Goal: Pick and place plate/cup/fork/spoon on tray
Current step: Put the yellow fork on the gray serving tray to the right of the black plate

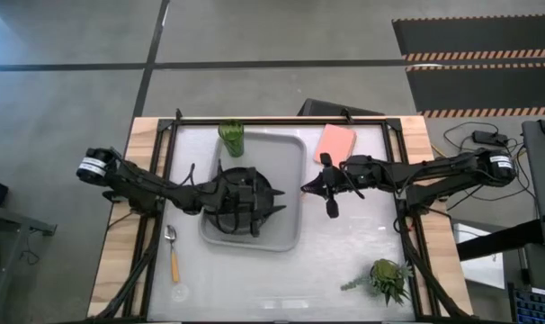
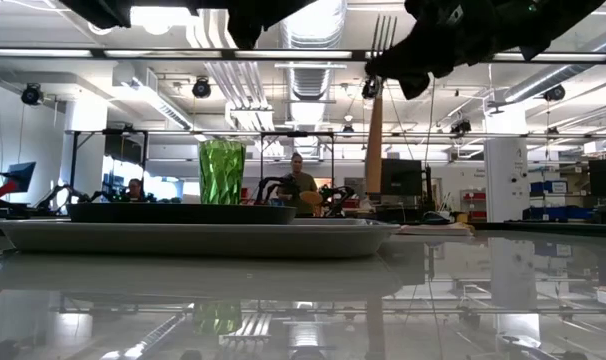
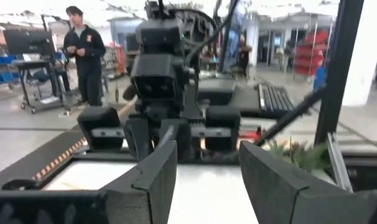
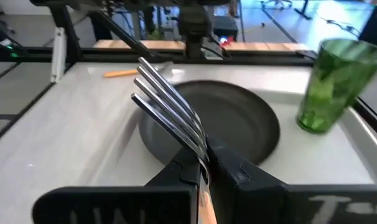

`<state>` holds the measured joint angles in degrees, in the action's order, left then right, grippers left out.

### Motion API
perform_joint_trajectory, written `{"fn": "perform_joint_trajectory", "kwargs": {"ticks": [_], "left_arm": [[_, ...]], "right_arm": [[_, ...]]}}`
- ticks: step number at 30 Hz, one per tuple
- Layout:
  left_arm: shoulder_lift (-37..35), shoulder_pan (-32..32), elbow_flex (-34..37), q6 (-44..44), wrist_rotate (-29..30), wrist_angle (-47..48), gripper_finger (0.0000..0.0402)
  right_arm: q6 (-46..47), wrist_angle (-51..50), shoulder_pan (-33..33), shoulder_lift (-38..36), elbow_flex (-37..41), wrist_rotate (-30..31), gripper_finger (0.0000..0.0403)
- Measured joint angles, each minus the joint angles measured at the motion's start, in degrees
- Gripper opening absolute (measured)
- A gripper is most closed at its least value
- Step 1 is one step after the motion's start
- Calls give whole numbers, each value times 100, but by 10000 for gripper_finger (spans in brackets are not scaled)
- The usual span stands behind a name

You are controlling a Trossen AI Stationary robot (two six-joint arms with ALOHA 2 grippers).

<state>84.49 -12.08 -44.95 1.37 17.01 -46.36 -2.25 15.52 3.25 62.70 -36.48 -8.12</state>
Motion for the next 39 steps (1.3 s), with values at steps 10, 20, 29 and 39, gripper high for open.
{"fn": "perform_joint_trajectory", "kwargs": {"ticks": [10, 20, 29, 39], "left_arm": [[184, 87, 2, -66, -4, -270, 188], [257, 161, 3, 15, 55, -251, 244], [685, 252, -195, 225, -43, -485, 244], [1170, 364, -349, 557, -44, -904, 238]], "right_arm": [[-85, -91, 0, 589, -534, -445, 8], [-86, -176, 0, 997, -806, -437, 8], [-82, -175, 2, 983, -808, -437, 8], [-80, -179, 2, 981, -808, -437, 8]]}}
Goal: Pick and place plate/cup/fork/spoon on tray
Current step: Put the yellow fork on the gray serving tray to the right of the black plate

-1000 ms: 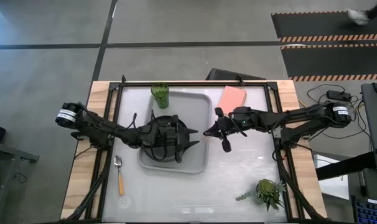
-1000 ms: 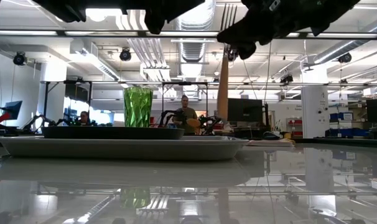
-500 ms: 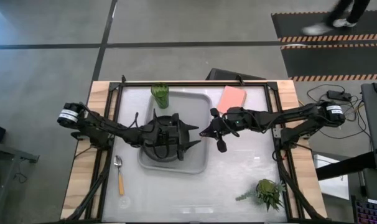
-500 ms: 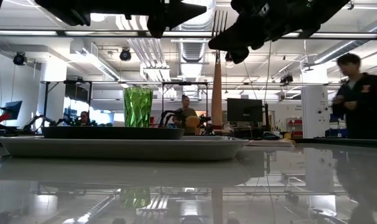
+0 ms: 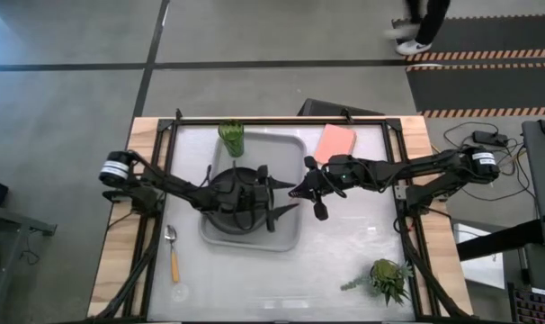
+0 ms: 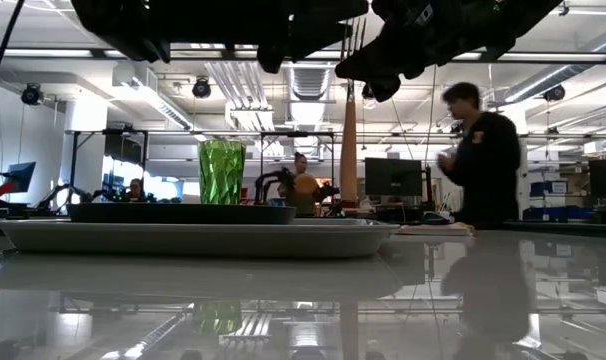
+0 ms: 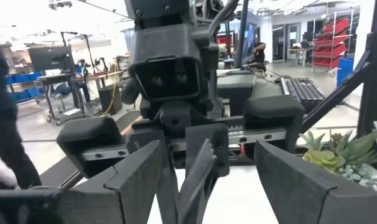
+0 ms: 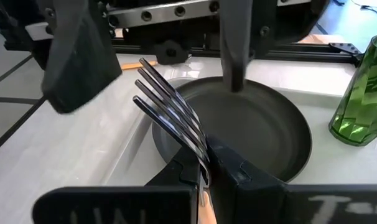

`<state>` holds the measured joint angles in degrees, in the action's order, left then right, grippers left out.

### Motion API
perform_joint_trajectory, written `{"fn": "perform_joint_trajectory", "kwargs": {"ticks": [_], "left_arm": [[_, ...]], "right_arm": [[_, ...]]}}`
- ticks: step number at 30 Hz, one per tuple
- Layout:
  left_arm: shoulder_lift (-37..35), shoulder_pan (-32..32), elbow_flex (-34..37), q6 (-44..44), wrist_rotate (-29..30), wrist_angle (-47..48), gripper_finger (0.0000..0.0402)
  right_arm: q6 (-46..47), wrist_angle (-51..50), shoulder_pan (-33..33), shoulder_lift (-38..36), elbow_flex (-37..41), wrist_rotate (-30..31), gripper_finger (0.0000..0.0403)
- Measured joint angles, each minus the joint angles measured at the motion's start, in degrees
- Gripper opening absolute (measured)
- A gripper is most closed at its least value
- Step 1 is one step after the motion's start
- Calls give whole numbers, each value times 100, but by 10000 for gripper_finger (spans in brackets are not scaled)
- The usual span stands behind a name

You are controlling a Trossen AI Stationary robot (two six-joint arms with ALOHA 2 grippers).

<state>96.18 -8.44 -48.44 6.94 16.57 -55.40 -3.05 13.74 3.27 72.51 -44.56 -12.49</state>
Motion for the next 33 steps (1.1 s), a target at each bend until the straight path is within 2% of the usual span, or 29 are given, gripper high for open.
{"fn": "perform_joint_trajectory", "kwargs": {"ticks": [3, 8, 17, 23, 30, 33], "left_arm": [[85, 31, -70, -9, 2, 2, 218], [118, 59, -128, -40, 23, 16, 160], [120, 85, -119, -56, 204, 44, 13], [120, 85, -114, -202, 424, 45, 2], [120, 73, -90, -216, 583, 74, 0], [120, 11, -82, -207, 906, 114, 0]], "right_arm": [[0, 1, 0, 0, 0, 1, 8], [2, -2, 0, 0, 0, 2, 8], [150, -2, 0, 0, 0, 170, 9], [159, -1, -2, -2, 4, 278, 31], [181, 7, 0, -2, 4, 656, 111], [191, 12, 4, -2, 4, 699, 141]]}}
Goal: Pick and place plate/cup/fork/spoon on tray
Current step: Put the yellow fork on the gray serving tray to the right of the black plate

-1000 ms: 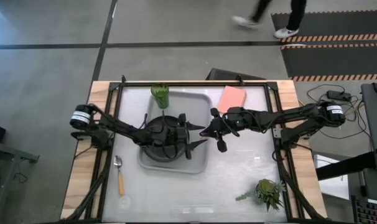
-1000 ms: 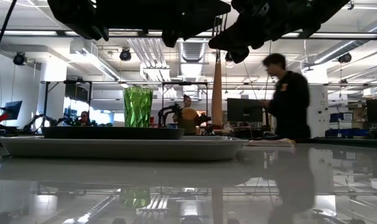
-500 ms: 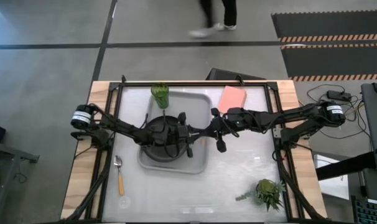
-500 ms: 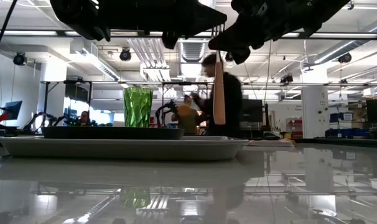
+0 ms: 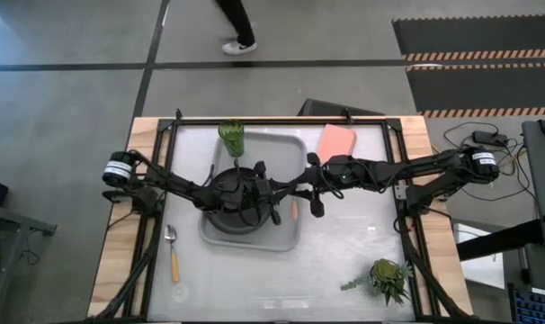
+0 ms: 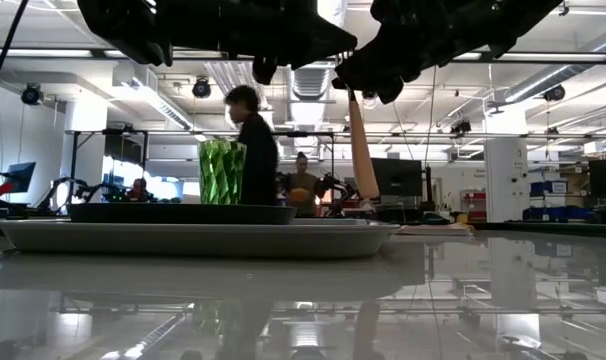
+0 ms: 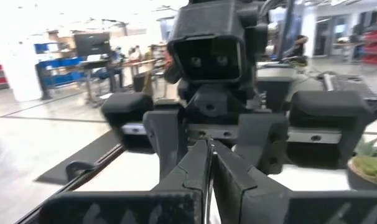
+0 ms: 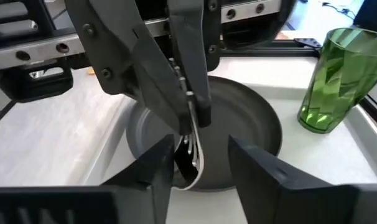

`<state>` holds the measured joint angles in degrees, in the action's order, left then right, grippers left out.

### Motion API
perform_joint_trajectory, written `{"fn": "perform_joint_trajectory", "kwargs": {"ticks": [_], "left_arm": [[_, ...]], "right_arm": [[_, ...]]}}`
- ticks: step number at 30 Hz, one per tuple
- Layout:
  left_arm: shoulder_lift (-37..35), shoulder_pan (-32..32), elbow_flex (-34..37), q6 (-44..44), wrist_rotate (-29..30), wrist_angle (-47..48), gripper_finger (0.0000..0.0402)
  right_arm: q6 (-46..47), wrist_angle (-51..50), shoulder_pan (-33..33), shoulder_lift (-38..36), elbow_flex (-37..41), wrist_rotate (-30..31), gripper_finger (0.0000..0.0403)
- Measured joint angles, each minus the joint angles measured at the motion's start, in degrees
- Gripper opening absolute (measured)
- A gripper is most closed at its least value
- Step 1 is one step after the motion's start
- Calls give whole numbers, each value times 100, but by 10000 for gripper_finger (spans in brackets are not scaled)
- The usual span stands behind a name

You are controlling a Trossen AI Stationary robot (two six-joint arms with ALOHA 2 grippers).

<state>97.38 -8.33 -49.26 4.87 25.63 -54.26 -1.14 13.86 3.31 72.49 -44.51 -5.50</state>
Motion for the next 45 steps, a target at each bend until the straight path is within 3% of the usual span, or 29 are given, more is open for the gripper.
{"fn": "perform_joint_trajectory", "kwargs": {"ticks": [6, 13, 20, 24, 28, 35, 45], "left_arm": [[-33, -43, 16, -16, 1004, 529, 1], [-61, -164, 16, -18, 2291, 607, 1], [-79, -187, 18, -105, 2854, 570, 0], [-83, -184, 18, -416, 2894, 536, 0], [-120, -185, 16, -732, 2894, 492, 0], [-223, -183, 11, -755, 3015, 548, 0], [-280, -180, -22, -765, 3084, 556, 0]], "right_arm": [[111, -36, 11, -7, 0, 480, 180], [417, -248, 11, -7, 0, 1158, 191], [703, -436, 8, -9, 2, 1164, 192], [760, -421, -32, 67, 2, 1265, 192], [790, -366, -141, 368, 2, 1732, 190], [775, 608, -330, 1063, 2, 1751, 172], [878, 1120, -358, 1175, -10, 2208, 164]]}}
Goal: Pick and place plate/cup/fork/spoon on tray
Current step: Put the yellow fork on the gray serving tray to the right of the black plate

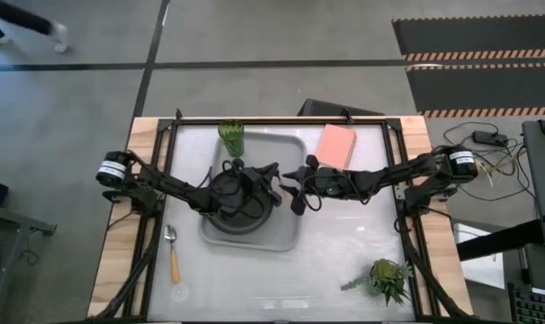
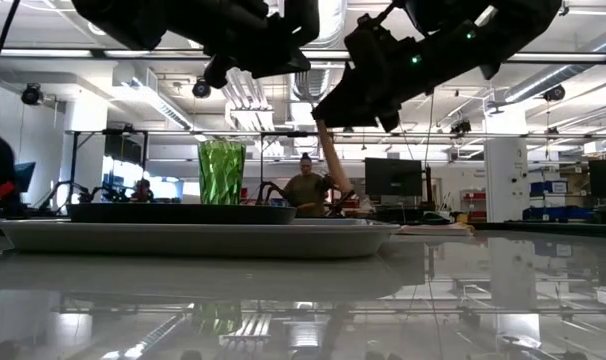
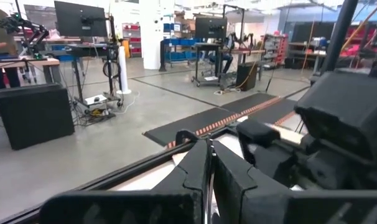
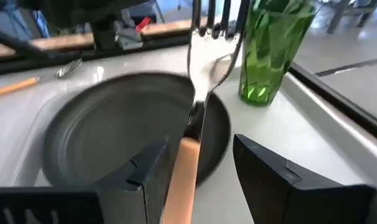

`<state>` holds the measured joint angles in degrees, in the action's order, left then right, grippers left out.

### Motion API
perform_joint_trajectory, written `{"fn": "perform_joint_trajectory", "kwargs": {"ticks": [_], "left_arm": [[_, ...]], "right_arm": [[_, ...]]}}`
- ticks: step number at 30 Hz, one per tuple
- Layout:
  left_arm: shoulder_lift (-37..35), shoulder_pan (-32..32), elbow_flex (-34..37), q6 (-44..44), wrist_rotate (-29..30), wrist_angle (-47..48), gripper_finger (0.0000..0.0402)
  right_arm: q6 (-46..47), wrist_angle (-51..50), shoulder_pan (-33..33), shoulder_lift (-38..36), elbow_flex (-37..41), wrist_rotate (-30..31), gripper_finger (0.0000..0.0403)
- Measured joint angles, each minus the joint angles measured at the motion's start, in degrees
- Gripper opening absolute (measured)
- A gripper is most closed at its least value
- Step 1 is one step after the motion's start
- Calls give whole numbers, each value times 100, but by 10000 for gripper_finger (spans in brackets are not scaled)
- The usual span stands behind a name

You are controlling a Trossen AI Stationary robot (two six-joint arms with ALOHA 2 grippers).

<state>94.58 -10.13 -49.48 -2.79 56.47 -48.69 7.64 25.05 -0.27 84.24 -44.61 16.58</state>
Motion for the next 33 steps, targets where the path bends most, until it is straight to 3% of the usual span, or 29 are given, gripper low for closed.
{"fn": "perform_joint_trajectory", "kwargs": {"ticks": [7, 14, 24, 29, 33], "left_arm": [[-3, 0, -9, -2, -2, -23, 0], [-2, -3, 2, 11, -19, 2, 0], [-157, -82, 20, 387, -94, 73, 11], [-559, -120, 24, 489, -50, 583, 59], [-898, -132, 33, 501, -136, 1268, 107]], "right_arm": [[-20, 486, 2, 304, -7, 273, 148], [-42, 352, 2, 320, -7, 190, 32], [-95, -468, 105, -201, -14, -154, 29], [1, -859, 320, -440, -50, -526, 29], [-28, -1952, 482, -472, -513, -780, 29]]}}
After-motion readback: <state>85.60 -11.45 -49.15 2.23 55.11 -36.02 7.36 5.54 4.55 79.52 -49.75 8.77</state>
